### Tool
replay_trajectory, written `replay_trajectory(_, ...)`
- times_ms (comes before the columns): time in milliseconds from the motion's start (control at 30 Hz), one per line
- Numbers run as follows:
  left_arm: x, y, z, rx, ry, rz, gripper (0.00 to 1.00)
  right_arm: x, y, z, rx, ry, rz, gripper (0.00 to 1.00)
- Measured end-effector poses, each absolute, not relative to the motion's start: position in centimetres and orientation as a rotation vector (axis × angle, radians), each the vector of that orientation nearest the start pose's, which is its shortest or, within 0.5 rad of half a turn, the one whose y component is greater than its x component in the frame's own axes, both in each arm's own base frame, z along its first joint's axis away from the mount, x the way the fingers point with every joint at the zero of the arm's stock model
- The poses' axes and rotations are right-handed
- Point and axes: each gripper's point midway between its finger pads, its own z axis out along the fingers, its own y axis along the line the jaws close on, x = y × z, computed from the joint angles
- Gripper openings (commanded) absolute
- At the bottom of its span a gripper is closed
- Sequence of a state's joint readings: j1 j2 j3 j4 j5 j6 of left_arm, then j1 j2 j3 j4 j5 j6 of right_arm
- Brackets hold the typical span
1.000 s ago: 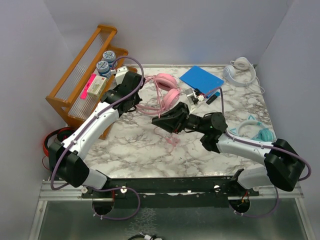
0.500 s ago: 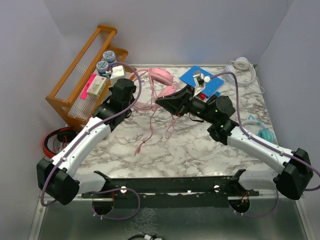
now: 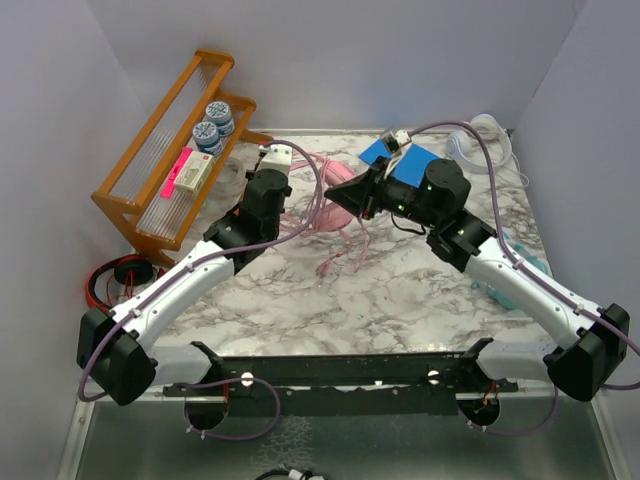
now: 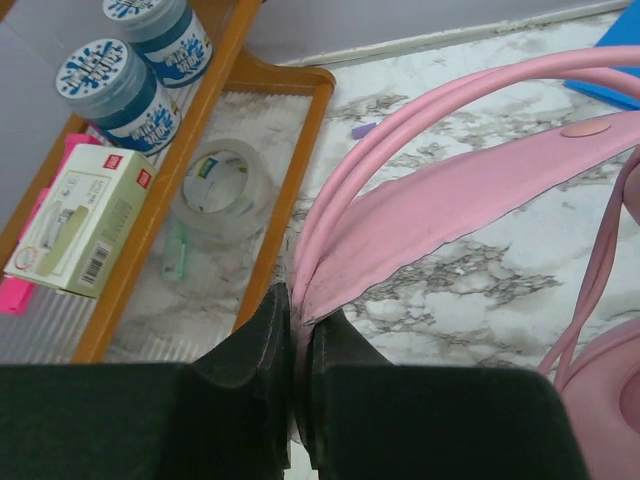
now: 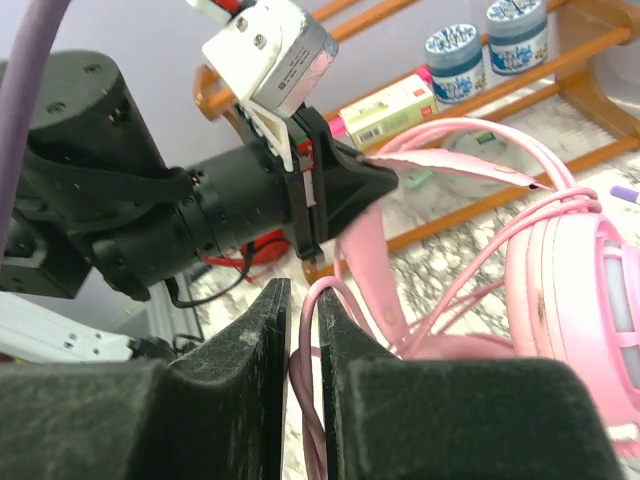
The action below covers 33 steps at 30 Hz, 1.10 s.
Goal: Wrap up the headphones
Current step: Wrap the headphones cable around the headphones.
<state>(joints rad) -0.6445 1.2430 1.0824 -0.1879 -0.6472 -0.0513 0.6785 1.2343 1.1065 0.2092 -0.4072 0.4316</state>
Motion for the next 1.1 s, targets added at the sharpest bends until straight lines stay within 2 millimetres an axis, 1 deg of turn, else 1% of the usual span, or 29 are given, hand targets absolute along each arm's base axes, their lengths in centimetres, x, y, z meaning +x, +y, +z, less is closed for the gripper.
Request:
replay_trajectory(167, 36.5, -13.5, 27.2, 0.278, 1.824, 0.291, 0.0, 27.5, 32.3, 35.1, -0.682, 1.603, 1.033, 0.17)
replay_trajectory(233, 36.4, -13.4, 27.0, 0.352, 1.827, 0.336, 0.0, 27.7, 32.1, 35.1, -0.742, 1.601, 0.975, 0.17)
replay_trajectory(333, 36.1, -13.5, 25.5, 0.493, 1.866, 0.392, 0.0, 27.8, 31.4, 35.2, -0.836, 1.591, 0.876, 0.17)
replay_trajectory(400, 36.1, -13.9, 24.7, 0.567, 1.89, 0.394, 0.0, 28.3, 30.8, 34.7, -0.855, 1.601, 0.815, 0.16)
replay_trajectory(500, 35.9, -14.8, 23.7, 0.669, 1.921, 0.371, 0.0, 29.0, 29.9, 32.9, -0.869, 1.655, 0.727, 0.17)
replay_trajectory(533, 35.7, -15.2, 23.4, 0.707, 1.935, 0.353, 0.0, 29.2, 29.7, 32.4, -0.87, 1.671, 0.707, 0.17)
replay_trajectory(600, 35.6, -15.7, 23.3, 0.747, 1.95, 0.334, 0.0, 29.5, 29.4, 31.5, -0.866, 1.701, 0.683, 0.22)
replay_trajectory(667, 35.7, -16.0, 23.4, 0.761, 1.959, 0.326, 0.0, 29.6, 29.3, 30.6, -0.859, 1.724, 0.671, 0.24)
replay_trajectory(733, 35.8, -16.1, 23.5, 0.755, 1.964, 0.322, 0.0, 29.6, 28.9, 29.3, -0.844, 1.749, 0.66, 0.25)
replay_trajectory(833, 35.8, -16.2, 23.7, 0.732, 1.98, 0.311, 0.0, 29.0, 28.1, 26.3, -0.807, 1.794, 0.655, 0.29)
replay_trajectory(933, 35.9, -16.4, 24.2, 0.683, 2.002, 0.284, 0.0, 27.4, 26.8, 23.1, -0.778, 1.837, 0.667, 0.33)
replay_trajectory(1000, 36.3, -16.5, 25.0, 0.629, 2.024, 0.261, 0.0, 26.7, 26.3, 22.0, -0.757, 1.852, 0.68, 0.38)
replay_trajectory(1100, 37.1, -16.8, 26.9, 0.527, 2.038, 0.205, 0.0, 26.2, 26.0, 21.0, -0.717, 1.865, 0.699, 0.41)
